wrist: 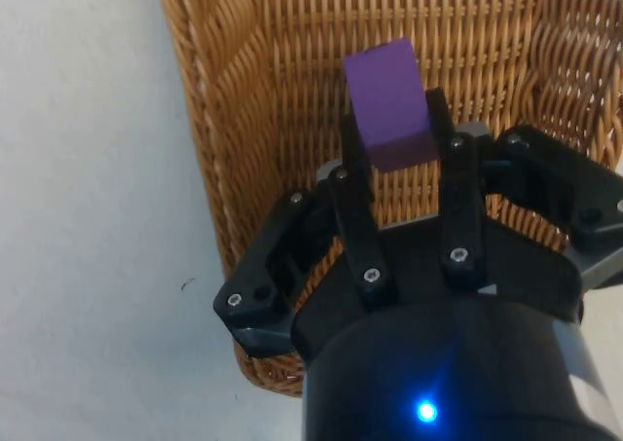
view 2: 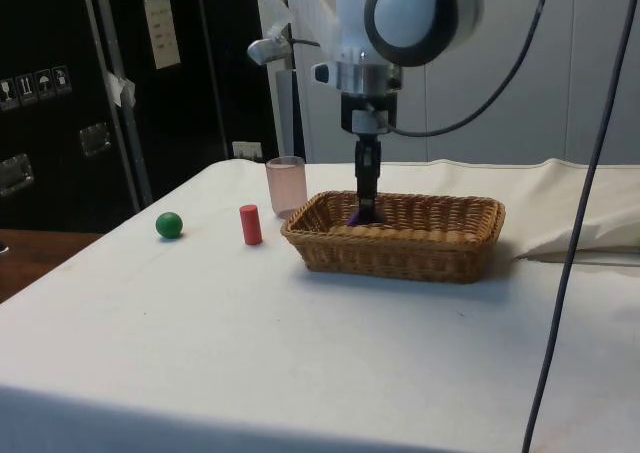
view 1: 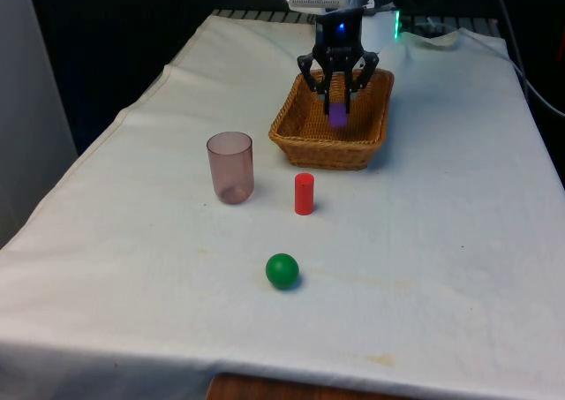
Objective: Pick up the triangular block and place it into the basket.
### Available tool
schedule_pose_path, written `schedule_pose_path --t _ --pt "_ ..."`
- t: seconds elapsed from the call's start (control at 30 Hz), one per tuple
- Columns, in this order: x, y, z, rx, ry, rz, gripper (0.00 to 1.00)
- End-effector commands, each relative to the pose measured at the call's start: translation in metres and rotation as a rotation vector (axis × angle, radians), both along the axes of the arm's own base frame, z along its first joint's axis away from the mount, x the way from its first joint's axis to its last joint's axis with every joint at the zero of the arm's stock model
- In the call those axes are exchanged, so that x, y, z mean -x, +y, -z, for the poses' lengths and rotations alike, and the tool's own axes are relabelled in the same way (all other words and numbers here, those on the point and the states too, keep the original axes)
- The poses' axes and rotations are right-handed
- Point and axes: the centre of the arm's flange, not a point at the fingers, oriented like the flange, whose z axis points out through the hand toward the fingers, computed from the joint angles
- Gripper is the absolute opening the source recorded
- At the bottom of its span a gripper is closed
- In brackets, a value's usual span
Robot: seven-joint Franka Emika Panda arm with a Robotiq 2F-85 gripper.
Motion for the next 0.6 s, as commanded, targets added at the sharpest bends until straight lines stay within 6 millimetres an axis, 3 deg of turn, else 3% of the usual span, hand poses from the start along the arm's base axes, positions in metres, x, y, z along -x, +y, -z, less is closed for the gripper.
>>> schedule_pose_path --t 0.0,0.13,0.2,0.27,0.43,0.5,0.57 --pt "0.004 -0.001 0.001 0.007 -0.015 -0.001 0.33" --pt "0.012 0.001 0.003 0.007 -0.037 0.0 0.37" --pt "0.015 0.001 0.004 0.007 -0.044 0.001 0.49" --pt "0.016 0.002 0.005 0.007 -0.045 0.0 0.54" --pt "0.017 0.002 0.005 0.007 -0.051 0.0 0.79" --pt "0.018 0.002 0.005 0.006 -0.051 0.0 0.93" --pt "0.018 0.002 0.004 0.006 -0.052 0.0 0.97"
